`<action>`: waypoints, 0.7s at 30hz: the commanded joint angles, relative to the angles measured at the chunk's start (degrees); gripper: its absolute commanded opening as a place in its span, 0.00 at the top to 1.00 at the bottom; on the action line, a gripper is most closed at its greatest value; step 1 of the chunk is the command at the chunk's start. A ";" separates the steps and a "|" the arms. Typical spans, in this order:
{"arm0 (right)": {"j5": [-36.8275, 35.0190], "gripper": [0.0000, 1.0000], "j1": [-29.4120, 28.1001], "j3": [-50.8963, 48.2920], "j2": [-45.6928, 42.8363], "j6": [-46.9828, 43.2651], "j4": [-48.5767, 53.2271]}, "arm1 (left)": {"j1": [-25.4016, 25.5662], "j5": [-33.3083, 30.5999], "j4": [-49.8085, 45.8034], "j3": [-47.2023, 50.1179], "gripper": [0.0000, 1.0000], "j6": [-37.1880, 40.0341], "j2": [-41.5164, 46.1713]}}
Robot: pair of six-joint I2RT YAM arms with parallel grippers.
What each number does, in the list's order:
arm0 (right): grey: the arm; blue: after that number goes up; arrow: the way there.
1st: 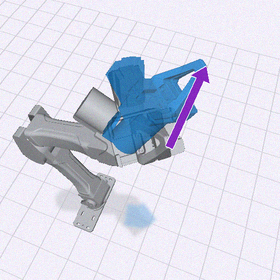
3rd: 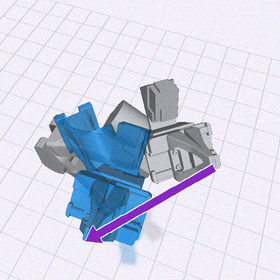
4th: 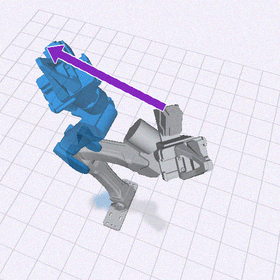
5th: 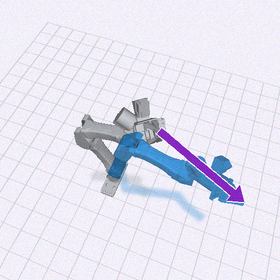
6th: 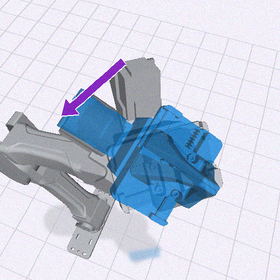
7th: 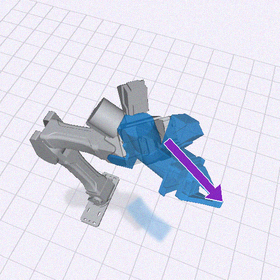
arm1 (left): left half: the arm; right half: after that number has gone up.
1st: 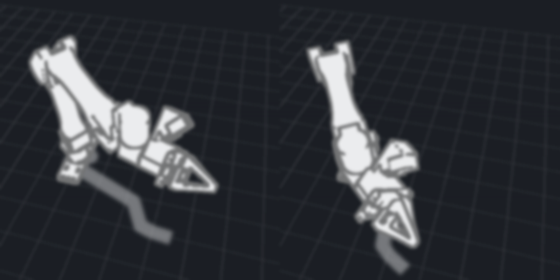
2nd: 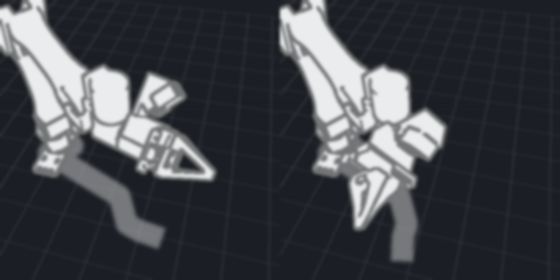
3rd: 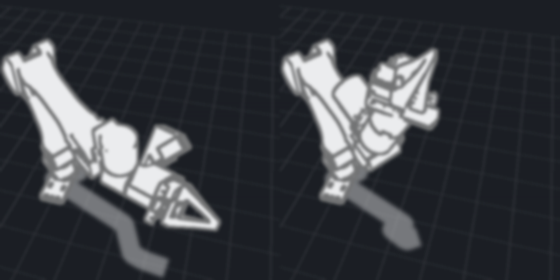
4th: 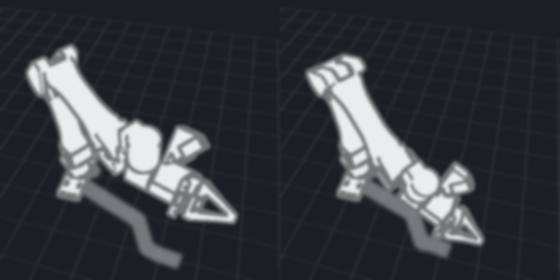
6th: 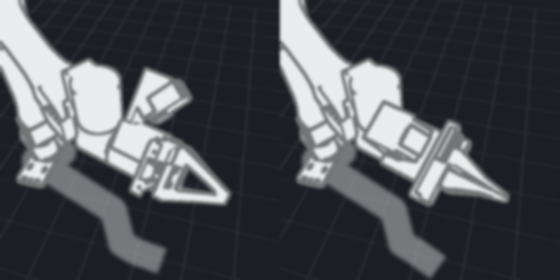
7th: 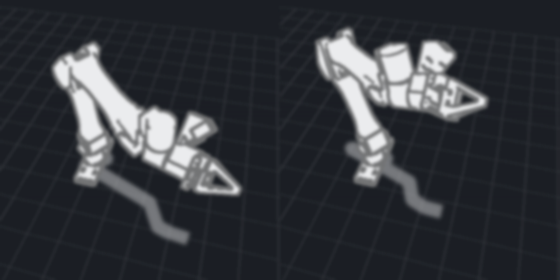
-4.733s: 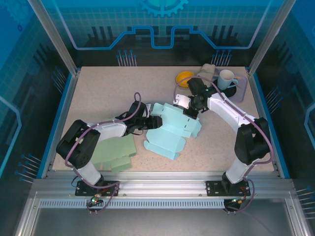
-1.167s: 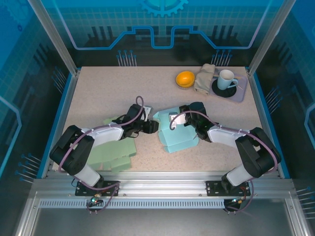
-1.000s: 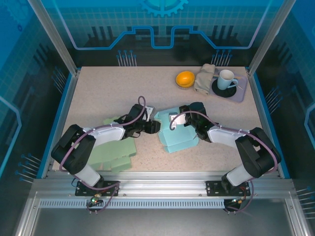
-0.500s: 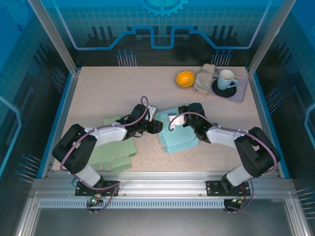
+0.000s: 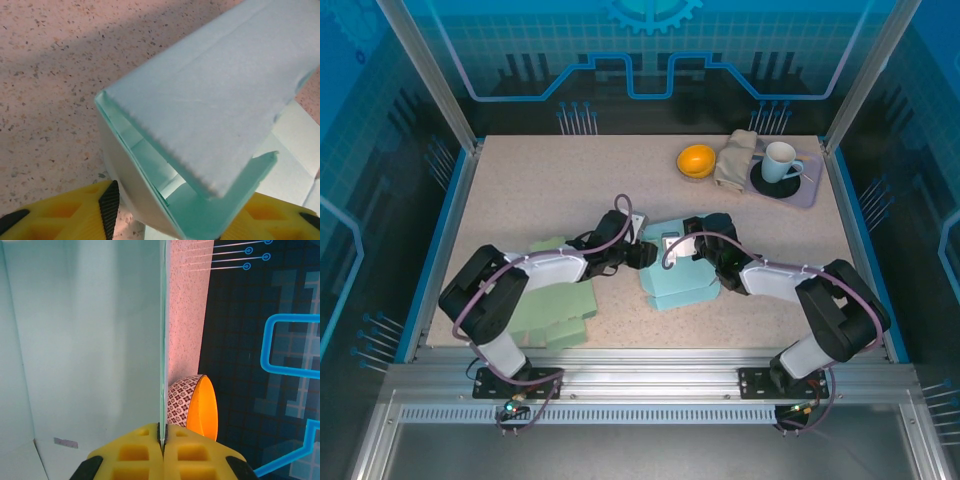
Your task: Fold the paper box
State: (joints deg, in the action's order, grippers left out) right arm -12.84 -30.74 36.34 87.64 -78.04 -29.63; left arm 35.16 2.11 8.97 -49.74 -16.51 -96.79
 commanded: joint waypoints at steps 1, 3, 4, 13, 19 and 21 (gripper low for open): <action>2.99 1.00 -1.33 -1.97 0.17 1.05 6.50 | -0.06 -5.35 1.34 -2.92 0.46 0.71 -2.36; 3.54 1.00 -1.25 -2.06 0.08 0.92 7.24 | -0.08 -6.17 1.20 -3.76 0.46 1.53 -3.31; 3.87 1.00 -1.18 -2.06 0.06 0.79 7.82 | -0.07 -6.68 1.27 -4.01 0.46 1.89 -3.83; 5.21 1.00 -0.59 -1.60 -0.34 1.13 10.07 | -0.04 -14.07 3.74 -3.20 0.57 3.75 -4.93; 2.80 1.00 -0.24 -1.20 0.03 2.01 9.25 | -0.02 -21.01 0.76 -3.15 0.68 0.89 -5.25; 1.22 1.00 -0.16 -1.10 0.32 2.25 8.37 | -0.01 -23.60 -1.40 -3.56 0.71 -0.64 -5.57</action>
State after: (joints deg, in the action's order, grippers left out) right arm -10.63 -30.74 36.36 86.83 -77.36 -27.99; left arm 36.29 -12.08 11.16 -52.38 -14.44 -100.90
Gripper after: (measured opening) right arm 0.043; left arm 0.297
